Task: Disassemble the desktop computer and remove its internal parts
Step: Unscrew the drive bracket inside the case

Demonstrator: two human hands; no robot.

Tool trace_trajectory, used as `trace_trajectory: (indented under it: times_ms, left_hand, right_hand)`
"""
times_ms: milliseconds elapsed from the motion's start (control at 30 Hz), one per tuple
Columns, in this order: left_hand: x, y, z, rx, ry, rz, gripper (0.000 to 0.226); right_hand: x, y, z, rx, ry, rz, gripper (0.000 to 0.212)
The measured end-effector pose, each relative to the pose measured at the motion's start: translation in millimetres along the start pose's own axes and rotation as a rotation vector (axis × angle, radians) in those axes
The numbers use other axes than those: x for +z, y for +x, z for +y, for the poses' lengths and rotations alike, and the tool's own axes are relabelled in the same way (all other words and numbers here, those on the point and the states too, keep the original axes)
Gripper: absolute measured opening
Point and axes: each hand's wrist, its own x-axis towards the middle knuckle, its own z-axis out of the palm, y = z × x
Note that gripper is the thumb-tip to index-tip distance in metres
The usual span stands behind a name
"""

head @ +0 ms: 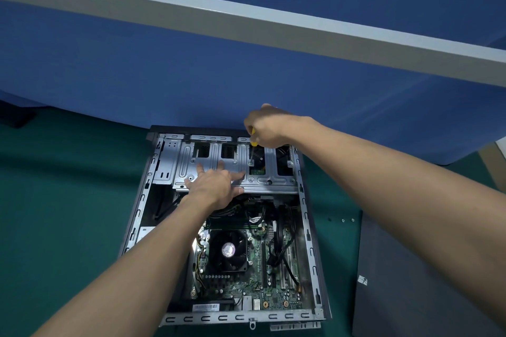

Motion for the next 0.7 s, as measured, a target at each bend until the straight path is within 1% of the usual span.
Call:
trace_trajectory:
  times_ms: [67,133,167,233,300,400,433,567,633,667,700]
  left_hand:
    - [0.1,-0.3,0.2,-0.007,-0.003,-0.002,0.052]
    - [0.3,-0.8,0.5,-0.010,-0.005,-0.003,0.052]
    - [0.4,-0.8,0.6,-0.011,-0.003,-0.003,0.052]
    - [0.4,-0.7,0.4,-0.011,-0.006,0.000,0.052]
    - [0.9,-0.6,0.3,-0.010,-0.008,0.002,0.052]
    - [1.1,-0.5,0.2,-0.009,-0.002,0.003,0.052]
    - [1.1,-0.4,0.1,-0.007,0.001,0.002,0.051]
    - [1.5,0.2,-0.3,-0.006,0.001,-0.002,0.052]
    - [2.0,0.3,-0.6,-0.008,0.004,0.000,0.053]
    - [1.8,0.4,-0.6,-0.009,0.005,0.000,0.053]
    - [1.6,0.4,-0.5,-0.009,0.005,-0.001,0.053]
  right_hand:
    - [4.9,0.5,1.8,0.001,-0.015,-0.014,0.028]
    - [12.0,0.2,2.8,0.079,-0.063,0.048,0.048]
    - [14.5,0.3,2.9,0.114,-0.086,0.087,0.050]
    - [15.6,-0.1,2.1,0.118,-0.108,0.112,0.045]
    - [14.3,-0.2,2.0,0.097,-0.096,0.089,0.036]
    - [7.8,-1.9,-0.1,0.024,-0.049,0.038,0.016]
    - [5.3,-2.3,-0.1,0.006,-0.033,0.022,0.014]
    - [1.8,-1.8,-0.3,-0.009,-0.074,-0.028,0.021]
    - [5.5,-0.2,-0.1,0.069,-0.111,-0.010,0.040]
    - [7.5,1.5,0.2,0.114,-0.129,0.014,0.046]
    - [8.9,2.4,-0.2,0.133,-0.151,0.044,0.046]
